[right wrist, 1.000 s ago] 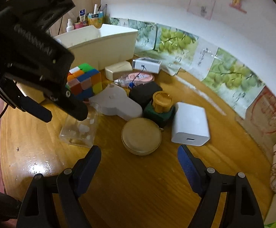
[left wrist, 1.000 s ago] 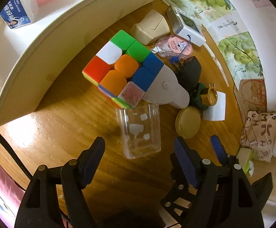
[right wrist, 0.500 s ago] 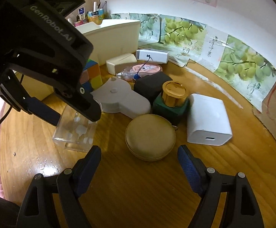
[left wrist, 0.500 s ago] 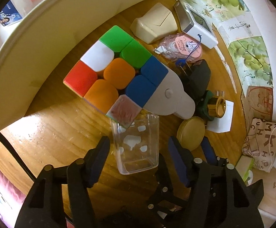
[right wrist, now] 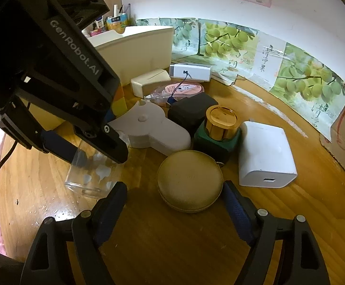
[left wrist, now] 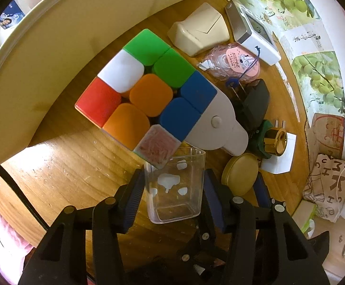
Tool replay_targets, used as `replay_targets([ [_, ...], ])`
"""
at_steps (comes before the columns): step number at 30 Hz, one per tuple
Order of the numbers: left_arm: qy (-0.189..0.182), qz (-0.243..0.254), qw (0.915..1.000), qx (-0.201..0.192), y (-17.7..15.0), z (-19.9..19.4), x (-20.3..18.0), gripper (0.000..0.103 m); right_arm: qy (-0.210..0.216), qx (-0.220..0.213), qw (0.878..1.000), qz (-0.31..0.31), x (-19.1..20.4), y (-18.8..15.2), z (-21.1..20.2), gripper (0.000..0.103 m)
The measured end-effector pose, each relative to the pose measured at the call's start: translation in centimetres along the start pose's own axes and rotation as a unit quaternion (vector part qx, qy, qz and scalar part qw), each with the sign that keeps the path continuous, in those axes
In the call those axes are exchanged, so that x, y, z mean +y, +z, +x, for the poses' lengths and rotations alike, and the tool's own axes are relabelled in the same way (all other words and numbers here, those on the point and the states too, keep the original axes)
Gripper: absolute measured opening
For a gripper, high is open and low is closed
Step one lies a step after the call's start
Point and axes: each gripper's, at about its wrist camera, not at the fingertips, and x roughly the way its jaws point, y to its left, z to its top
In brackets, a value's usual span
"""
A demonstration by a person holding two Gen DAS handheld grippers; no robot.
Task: Organize rigid objects
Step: 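Grasp the clear plastic container with left tool while right tool grasps the gold compact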
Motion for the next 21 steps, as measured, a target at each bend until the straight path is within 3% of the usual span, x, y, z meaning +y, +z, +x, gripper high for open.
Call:
replay_targets([
  [4, 0.0, 0.001, 1.0, -0.001, 0.0, -0.2, 0.2, 0.054, -0.007, -0.003, 1.0, 0.006, -0.1, 0.1, 0.0, 0.072],
  [9, -0.001, 0.001, 1.0, -0.004, -0.1, -0.2, 0.4, 0.054, -0.016, -0.009, 1.0, 0.022, -0.5, 0.1, -0.2, 0.056],
  [21, -0.028, 0.013, 0.9995, 0.009, -0.9, -0.5, 2.0, 0.054, -0.035, 0.0, 0.999, 0.019, 0.2, 0.1, -0.4, 0.055],
])
